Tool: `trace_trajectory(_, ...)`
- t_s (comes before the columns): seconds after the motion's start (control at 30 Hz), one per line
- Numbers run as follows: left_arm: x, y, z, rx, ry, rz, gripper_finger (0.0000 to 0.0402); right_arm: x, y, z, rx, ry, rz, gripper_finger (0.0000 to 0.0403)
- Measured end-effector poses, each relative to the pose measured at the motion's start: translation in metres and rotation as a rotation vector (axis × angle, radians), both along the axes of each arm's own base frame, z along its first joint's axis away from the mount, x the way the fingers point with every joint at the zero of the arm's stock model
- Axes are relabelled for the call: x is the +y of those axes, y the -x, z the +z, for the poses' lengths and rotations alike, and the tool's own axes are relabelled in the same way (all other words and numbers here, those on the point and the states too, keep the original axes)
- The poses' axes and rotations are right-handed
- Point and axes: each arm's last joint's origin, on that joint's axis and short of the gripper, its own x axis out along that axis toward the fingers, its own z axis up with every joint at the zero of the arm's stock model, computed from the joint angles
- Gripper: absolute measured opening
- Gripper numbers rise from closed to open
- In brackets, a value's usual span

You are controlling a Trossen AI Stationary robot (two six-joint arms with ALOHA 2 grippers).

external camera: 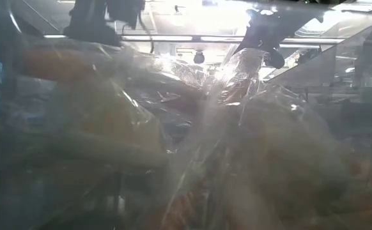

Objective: Pick & Place Toothbrushes
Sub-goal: Put the blue toothbrush into the top black bin

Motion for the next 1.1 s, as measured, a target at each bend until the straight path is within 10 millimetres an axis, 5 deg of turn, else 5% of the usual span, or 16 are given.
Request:
trace_trajectory(0.23,-0.003,0.005,-0.052,0.05,0.076,0.049,0.0197,0.0,0.0,0.0,0.001,0.003,0.0,0.0138)
trace_trajectory(0.5,-0.005,0.011,-0.09,0.054,0.08,0.128,0.0197,0.0,0.0,0.0,0.001,0.003,0.0,0.0138)
trace_trajectory(0.83,-0.005,0.018,-0.118,0.049,0.002,0.203,0.0197,0.0,0.0,0.0,0.0,0.004,0.0,0.0138)
trace_trajectory(1.1,-0.004,0.012,-0.12,-0.028,-0.005,0.203,0.0197,-0.002,0.001,0.0,0.012,0.027,-0.045,0.0138)
